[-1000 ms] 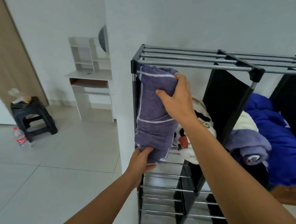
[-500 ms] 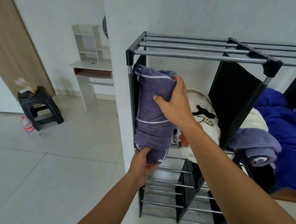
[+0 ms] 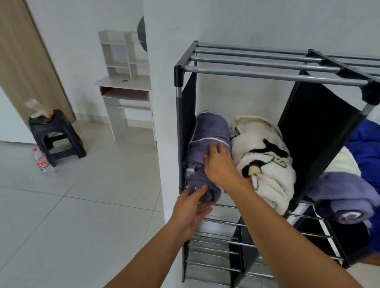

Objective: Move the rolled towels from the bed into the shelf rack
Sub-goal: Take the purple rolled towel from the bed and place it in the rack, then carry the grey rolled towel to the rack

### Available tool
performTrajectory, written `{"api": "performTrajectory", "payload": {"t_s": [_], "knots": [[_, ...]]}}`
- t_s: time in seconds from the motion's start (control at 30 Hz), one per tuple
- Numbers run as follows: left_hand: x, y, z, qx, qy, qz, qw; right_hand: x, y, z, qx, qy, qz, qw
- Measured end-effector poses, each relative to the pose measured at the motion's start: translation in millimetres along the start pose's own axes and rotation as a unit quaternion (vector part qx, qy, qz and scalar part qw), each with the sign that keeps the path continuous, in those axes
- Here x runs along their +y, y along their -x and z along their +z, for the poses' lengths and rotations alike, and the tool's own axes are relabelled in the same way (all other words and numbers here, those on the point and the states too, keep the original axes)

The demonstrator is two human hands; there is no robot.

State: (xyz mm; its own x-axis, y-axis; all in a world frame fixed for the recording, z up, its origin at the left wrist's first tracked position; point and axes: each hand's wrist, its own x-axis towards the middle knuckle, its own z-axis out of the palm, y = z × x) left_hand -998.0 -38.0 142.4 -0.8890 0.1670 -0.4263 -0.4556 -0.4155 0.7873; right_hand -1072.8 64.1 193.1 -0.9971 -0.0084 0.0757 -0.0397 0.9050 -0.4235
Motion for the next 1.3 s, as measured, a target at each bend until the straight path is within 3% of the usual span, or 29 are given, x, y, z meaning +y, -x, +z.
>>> {"api": "performTrajectory", "payload": {"t_s": [0.1, 0.23, 0.37, 0.47, 0.57, 0.7, 0.87, 1.07, 1.3], "knots": [[7, 2, 6, -0.014, -0.048, 0.046, 0.998, 1, -5, -5, -0.002, -0.035, 0.016, 0.999], [15, 17, 0, 0.004, -0.230, 0.100, 0.968, 0, 19, -34, -0.012, -0.117, -0.007, 0.993], [12, 47, -13, 0.041, -0.256, 0.210, 0.943, 27, 85, -62, 0.008, -0.272, 0.035, 0.961], [-15, 44, 6, -0.103, -0.304, 0.169, 0.932, 61, 146, -73, 0.066, -0.318, 0.123, 0.938], [-67, 31, 43, -0.273, -0.405, 0.023, 0.872, 90, 226, -67, 0.153, -0.341, 0.252, 0.893], [-142, 54, 93, -0.427, -0.470, -0.147, 0.759, 108, 358, -54, 0.320, -0.381, 0.406, 0.766], [-217, 144, 135, -0.488, -0.446, -0.303, 0.686, 83, 535, -43, 0.510, -0.378, 0.508, 0.582], [-308, 282, 162, -0.581, -0.520, -0.295, 0.552, 26, 712, 12, 0.644, -0.366, 0.568, 0.358], [-419, 473, 140, -0.676, -0.573, -0.263, 0.382, -29, 885, 68, 0.695, -0.333, 0.611, 0.177]]}}
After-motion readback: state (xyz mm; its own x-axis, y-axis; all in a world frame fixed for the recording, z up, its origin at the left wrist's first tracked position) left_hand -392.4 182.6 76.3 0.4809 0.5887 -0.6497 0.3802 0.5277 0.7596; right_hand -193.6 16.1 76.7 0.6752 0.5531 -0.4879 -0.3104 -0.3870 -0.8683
